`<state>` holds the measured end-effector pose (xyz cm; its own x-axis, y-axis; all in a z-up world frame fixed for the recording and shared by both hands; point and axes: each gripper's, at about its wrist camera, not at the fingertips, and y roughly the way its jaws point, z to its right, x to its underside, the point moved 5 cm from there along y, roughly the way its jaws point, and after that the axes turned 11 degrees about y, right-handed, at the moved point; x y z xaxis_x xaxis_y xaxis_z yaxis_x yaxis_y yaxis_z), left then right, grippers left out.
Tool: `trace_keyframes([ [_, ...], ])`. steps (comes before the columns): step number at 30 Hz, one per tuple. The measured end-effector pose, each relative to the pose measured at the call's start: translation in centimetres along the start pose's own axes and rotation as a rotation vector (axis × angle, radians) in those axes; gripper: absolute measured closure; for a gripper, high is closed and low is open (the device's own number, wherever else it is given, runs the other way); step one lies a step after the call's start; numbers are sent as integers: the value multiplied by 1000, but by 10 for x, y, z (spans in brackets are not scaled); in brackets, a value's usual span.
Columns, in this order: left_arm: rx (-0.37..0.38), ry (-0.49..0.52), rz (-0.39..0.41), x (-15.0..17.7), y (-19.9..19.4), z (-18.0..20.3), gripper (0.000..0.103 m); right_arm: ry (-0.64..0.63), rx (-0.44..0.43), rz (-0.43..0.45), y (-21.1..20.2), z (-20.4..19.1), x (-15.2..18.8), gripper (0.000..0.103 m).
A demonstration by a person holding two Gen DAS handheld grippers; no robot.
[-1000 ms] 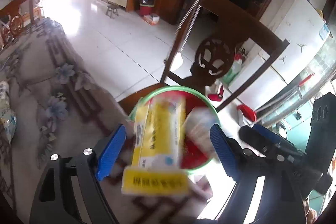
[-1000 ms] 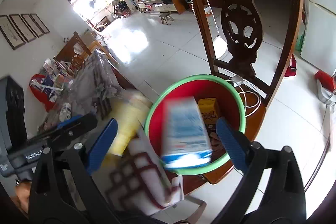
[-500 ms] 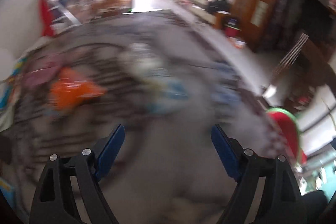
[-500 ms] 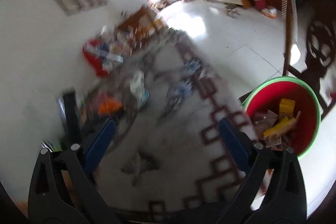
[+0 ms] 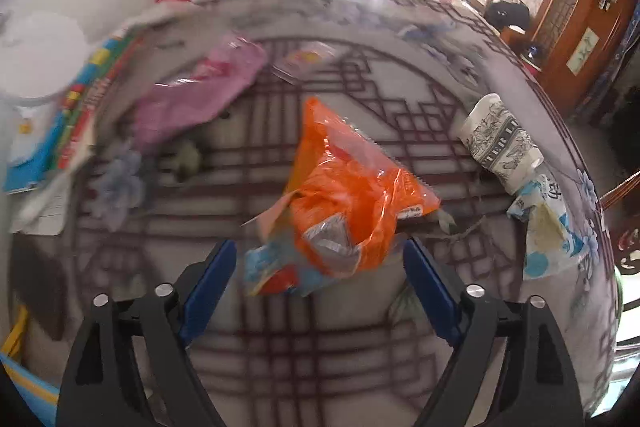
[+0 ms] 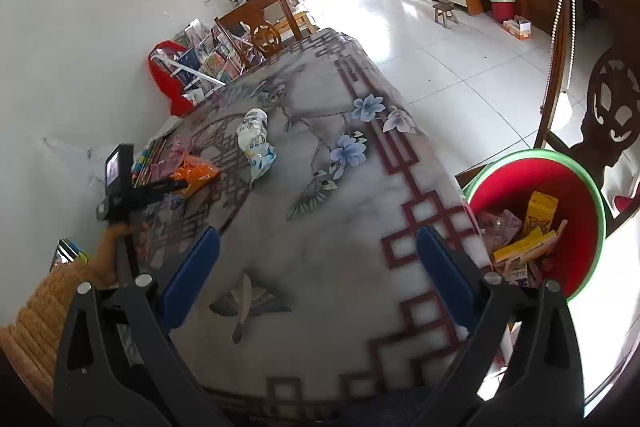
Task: Collect trash
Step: 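Grasp the orange snack bag on the table with the left tool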
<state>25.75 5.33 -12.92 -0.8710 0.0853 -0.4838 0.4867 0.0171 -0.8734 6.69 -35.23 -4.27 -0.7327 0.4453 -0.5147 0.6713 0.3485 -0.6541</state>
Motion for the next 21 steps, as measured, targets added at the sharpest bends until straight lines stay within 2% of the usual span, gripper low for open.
trace_keyframes([
  [3,20,-19,-42,-7,21,1,19,1,0,-7,1,1,0,6],
  [4,17,-24,-42,-8,23,1,32,5,-2,-10,2,2,0,6],
  [5,14,-30,-40,-10,24,3,40,10,-4,-14,3,3,0,6],
  [7,-27,-29,-44,-9,22,7,43,12,-7,-21,4,3,0,6],
  [12,2,-8,-9,14,4,14,45,-15,13,-41,10,-1,2,6],
  [14,-5,10,19,31,-16,19,44,-23,20,-40,10,-2,2,6],
  [17,-66,54,60,60,-50,28,44,-22,38,-41,11,-1,2,6],
  [19,-62,53,101,79,-76,34,43,-21,49,-43,11,-1,3,6],
  [21,-21,1,145,98,-102,37,43,-24,59,-47,12,-1,3,6],
])
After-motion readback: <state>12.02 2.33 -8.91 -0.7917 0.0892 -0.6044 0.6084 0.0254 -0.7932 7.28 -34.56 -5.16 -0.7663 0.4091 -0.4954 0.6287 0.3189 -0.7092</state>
